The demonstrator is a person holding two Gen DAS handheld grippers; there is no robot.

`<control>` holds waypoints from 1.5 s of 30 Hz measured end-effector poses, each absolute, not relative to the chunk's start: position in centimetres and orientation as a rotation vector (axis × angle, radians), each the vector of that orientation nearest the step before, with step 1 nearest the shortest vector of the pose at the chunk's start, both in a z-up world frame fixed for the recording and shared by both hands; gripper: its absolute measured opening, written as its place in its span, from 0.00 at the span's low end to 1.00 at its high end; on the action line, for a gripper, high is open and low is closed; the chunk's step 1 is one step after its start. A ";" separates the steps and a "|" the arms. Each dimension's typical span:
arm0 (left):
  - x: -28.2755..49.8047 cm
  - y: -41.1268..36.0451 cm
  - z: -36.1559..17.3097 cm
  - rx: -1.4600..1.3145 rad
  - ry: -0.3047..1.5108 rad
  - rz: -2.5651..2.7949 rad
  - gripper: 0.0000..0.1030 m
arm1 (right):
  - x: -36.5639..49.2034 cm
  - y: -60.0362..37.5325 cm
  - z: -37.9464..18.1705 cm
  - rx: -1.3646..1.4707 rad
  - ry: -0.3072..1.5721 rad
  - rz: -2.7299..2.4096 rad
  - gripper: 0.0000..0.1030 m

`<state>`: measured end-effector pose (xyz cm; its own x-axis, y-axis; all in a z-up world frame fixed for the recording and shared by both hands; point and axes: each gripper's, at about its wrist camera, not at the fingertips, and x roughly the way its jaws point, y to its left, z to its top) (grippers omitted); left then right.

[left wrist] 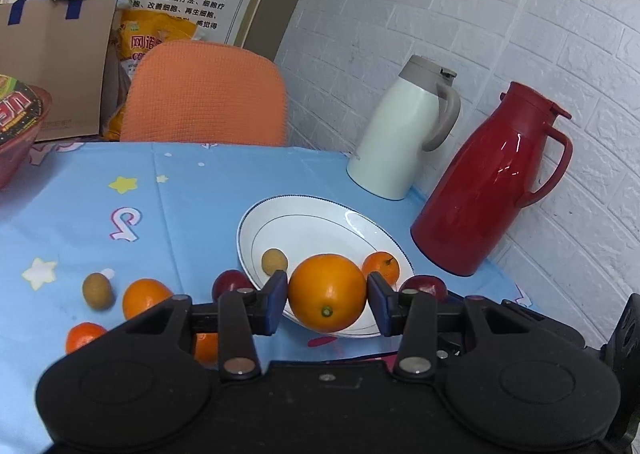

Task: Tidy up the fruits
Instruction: 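Carry the plum and orange onto the white plate and open both tools, then withdraw both tools from the plate back toward the fruit pile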

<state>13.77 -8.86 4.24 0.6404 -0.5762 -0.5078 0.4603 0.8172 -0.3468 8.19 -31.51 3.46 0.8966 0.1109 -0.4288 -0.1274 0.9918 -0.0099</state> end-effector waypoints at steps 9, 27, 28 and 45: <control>17.5 -11.6 1.5 -0.145 0.723 -0.582 0.86 | 10.5 -32.8 1.7 -0.013 0.484 0.129 0.64; 19.7 -13.1 -0.8 -0.087 0.751 -0.573 0.87 | 12.8 -32.4 0.3 -0.043 0.560 0.132 0.64; 19.7 -13.2 -0.8 -0.085 0.751 -0.575 0.87 | 12.8 -32.3 0.3 -0.049 0.562 0.133 0.64; 15.5 -11.0 2.6 -0.152 0.613 -0.504 1.00 | 10.3 -31.5 1.1 -0.082 0.499 0.142 1.00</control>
